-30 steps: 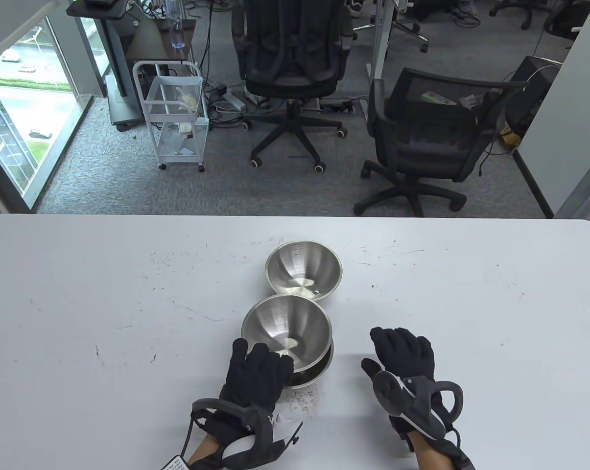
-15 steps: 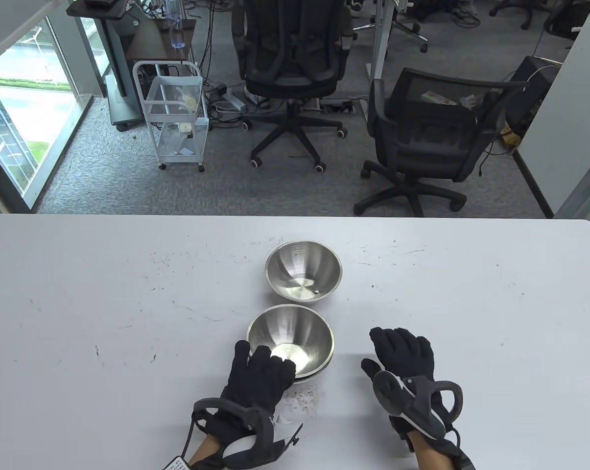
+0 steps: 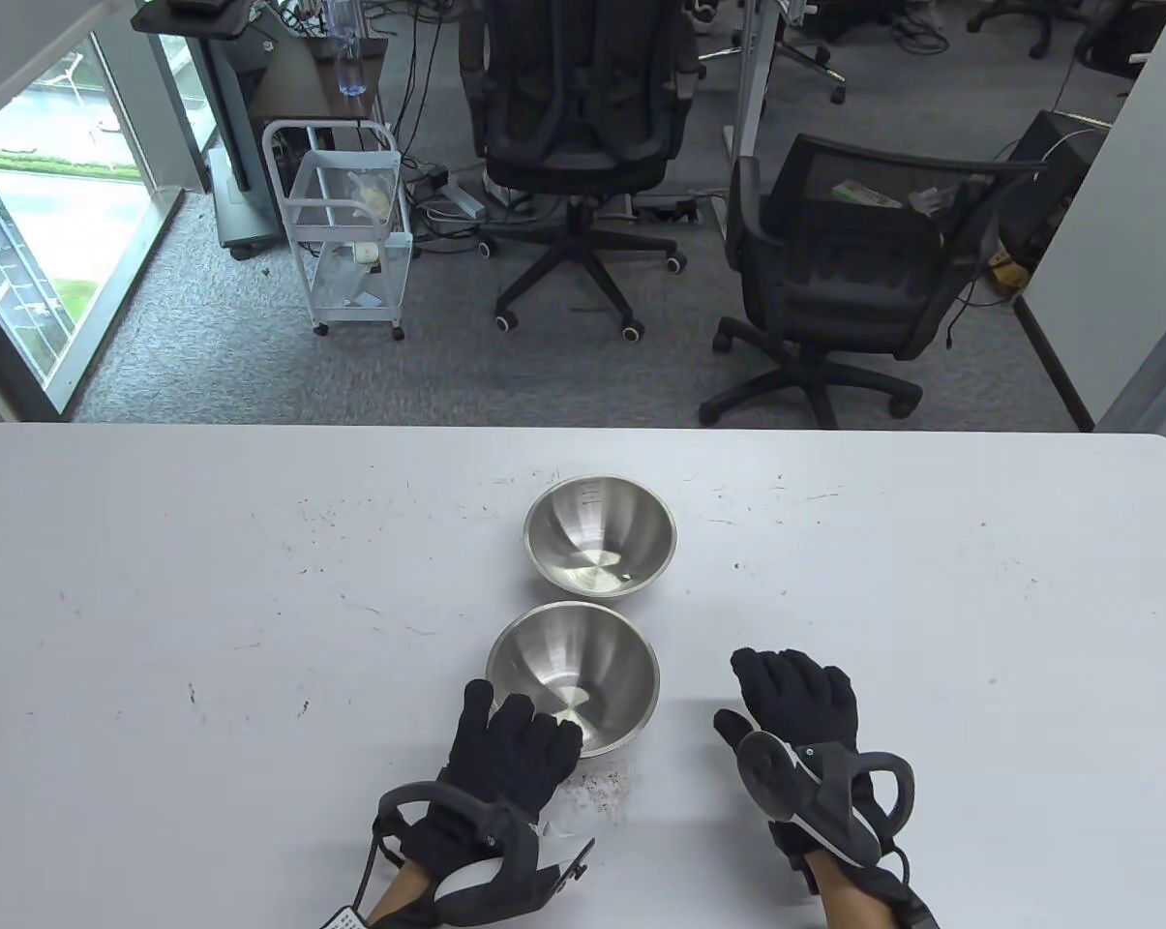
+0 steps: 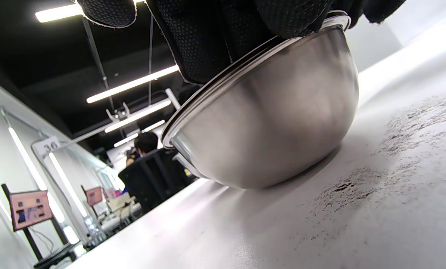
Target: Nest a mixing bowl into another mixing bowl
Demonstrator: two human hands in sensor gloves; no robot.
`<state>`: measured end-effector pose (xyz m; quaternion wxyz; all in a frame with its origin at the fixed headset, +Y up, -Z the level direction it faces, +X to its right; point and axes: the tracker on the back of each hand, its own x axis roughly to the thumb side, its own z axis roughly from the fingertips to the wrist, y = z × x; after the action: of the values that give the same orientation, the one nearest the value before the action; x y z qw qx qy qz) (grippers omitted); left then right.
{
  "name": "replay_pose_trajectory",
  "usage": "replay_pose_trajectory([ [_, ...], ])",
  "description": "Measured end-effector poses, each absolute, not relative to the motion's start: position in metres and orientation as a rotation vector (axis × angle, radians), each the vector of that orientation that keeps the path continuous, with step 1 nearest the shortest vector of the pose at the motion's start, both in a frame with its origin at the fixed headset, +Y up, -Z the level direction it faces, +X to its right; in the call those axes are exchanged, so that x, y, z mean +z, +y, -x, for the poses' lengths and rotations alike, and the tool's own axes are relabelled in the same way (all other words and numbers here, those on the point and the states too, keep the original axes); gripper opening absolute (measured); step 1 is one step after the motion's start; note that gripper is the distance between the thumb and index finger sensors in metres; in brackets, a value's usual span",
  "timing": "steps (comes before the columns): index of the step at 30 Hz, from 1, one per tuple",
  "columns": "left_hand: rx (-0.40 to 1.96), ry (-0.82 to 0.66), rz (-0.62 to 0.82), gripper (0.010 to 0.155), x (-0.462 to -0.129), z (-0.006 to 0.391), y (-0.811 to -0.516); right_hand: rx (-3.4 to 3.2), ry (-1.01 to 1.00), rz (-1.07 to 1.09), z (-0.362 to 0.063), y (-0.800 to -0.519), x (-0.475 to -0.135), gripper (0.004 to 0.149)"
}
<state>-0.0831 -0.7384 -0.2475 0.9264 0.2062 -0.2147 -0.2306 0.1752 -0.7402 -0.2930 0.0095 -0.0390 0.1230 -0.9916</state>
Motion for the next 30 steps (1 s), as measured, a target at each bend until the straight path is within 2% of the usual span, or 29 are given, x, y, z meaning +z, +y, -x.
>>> replay_pose_trajectory([
  [19,-0.452,-0.421,-0.436,0.048,-0.247,0.090,-0.735,-3.096,0.376,0.117,-0.175,-0.740,-0.293,0.068],
  [30,-0.380,-0.290,-0.471,0.054,-0.261,0.128,-0.723,-3.096,0.370,0.113,-0.176,-0.739,-0.293,0.068],
])
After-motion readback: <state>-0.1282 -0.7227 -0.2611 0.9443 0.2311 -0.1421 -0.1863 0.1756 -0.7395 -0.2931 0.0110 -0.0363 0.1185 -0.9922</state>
